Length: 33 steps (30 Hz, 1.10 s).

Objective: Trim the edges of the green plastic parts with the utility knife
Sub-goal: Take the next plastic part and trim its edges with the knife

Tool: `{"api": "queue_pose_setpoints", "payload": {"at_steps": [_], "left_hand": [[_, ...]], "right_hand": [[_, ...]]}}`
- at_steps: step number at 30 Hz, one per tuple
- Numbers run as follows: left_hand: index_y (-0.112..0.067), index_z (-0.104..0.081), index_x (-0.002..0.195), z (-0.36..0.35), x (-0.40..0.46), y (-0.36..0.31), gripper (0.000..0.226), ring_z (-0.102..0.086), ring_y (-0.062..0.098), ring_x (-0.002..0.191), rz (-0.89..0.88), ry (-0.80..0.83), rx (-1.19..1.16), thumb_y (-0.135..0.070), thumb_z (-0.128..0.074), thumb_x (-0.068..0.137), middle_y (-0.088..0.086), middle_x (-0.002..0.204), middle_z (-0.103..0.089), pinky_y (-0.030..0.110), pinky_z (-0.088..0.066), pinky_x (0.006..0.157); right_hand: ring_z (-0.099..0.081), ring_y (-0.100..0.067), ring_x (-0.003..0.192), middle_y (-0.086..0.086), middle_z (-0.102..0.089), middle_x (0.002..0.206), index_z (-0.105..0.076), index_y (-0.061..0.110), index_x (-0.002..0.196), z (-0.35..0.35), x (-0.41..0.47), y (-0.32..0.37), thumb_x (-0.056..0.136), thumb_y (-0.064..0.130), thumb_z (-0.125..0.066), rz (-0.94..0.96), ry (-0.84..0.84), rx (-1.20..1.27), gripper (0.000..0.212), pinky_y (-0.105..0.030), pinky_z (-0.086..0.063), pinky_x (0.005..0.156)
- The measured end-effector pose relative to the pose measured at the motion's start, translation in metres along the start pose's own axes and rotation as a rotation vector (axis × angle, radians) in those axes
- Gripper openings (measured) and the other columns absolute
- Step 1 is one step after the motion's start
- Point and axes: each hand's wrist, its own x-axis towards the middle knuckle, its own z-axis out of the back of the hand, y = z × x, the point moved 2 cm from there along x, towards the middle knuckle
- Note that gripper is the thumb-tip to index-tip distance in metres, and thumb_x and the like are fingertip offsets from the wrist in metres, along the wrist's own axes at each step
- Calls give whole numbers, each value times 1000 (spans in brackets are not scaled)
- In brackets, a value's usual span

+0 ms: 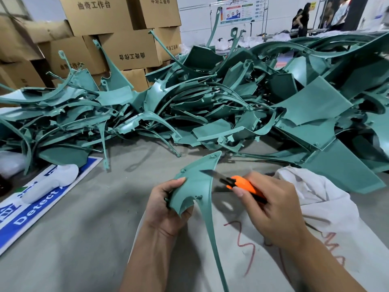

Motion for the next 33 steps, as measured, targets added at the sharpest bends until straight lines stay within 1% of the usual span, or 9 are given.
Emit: {"api": "queue_pose_setpoints", "payload": {"at_steps": [4, 6, 9, 14, 17, 20, 24, 30, 33], "left_hand": [[4, -77, 70, -1, -1, 1, 21, -72, 25, 55, 2, 23, -14, -3, -57, 73, 16, 72, -74, 29, -61, 54], [5, -75, 67, -5, -5, 2, 21, -70, 26, 49, 37, 41, -17, -3, -57, 73, 16, 65, -72, 30, -58, 44], [6, -71, 70, -11, -12, 3, 13, -67, 28, 44, 77, 54, -34, 0, -64, 61, 17, 60, -69, 29, -53, 38], [3, -66, 81, -9, -12, 3, 37, -67, 28, 43, 70, 62, -42, 6, -77, 46, 16, 59, -68, 29, -53, 38], [3, -73, 69, -4, -7, 0, 18, -68, 25, 47, 49, 56, -21, 3, -77, 52, 14, 63, -70, 28, -56, 43], [3, -76, 72, 3, 3, -2, 17, -70, 23, 52, -17, -44, -16, -3, -60, 70, 13, 70, -72, 23, -57, 48], [7, -74, 82, 6, 6, -3, 21, -71, 26, 58, -59, -75, -79, -2, -59, 70, 17, 79, -73, 25, -59, 52], [4, -77, 73, 5, 4, -4, 19, -70, 24, 61, -46, -75, -67, -2, -60, 70, 15, 78, -73, 25, -58, 58], [6, -74, 75, 2, 1, -4, 18, -70, 24, 56, -39, -105, -106, -1, -59, 69, 15, 75, -72, 23, -58, 50]], "right_hand": [[-38, -6, 57, 16, -38, 65, -56, 19, 75, -1, 0, 1, 103, 42, -59, 28, 8, -32, 36, -34, -38, 51], [-37, -6, 57, 16, -36, 64, -51, 22, 75, -2, 0, -1, 103, 42, -58, -3, -15, -45, 36, -33, -37, 52], [-37, -8, 54, 13, -35, 58, -44, 26, 73, 1, 3, -5, 104, 43, -57, -80, -57, -64, 38, -31, -34, 52], [-41, -8, 46, 10, -41, 51, -48, 27, 71, 4, 2, -18, 104, 49, -54, -235, -63, -196, 40, -29, -32, 47], [-45, -14, 46, 6, -47, 50, -55, 21, 70, 2, 0, -26, 103, 51, -54, -355, -59, -253, 45, -32, -31, 46], [-43, -14, 48, 8, -42, 52, -50, 25, 73, 4, 3, -21, 105, 43, -55, -270, -68, -74, 37, -26, -30, 47], [-49, -7, 55, 12, -46, 62, -56, 30, 89, -4, 2, -6, 107, 41, -54, -92, 66, 69, 21, -17, -33, 52], [-54, -9, 64, 15, -53, 71, -59, 28, 95, -11, -1, -2, 106, 49, -51, -85, 219, 134, 25, -26, -40, 58], [-54, -16, 61, 7, -55, 68, -59, 22, 91, -11, -1, -4, 106, 50, -50, -87, 289, 177, 32, -33, -42, 56]]}}
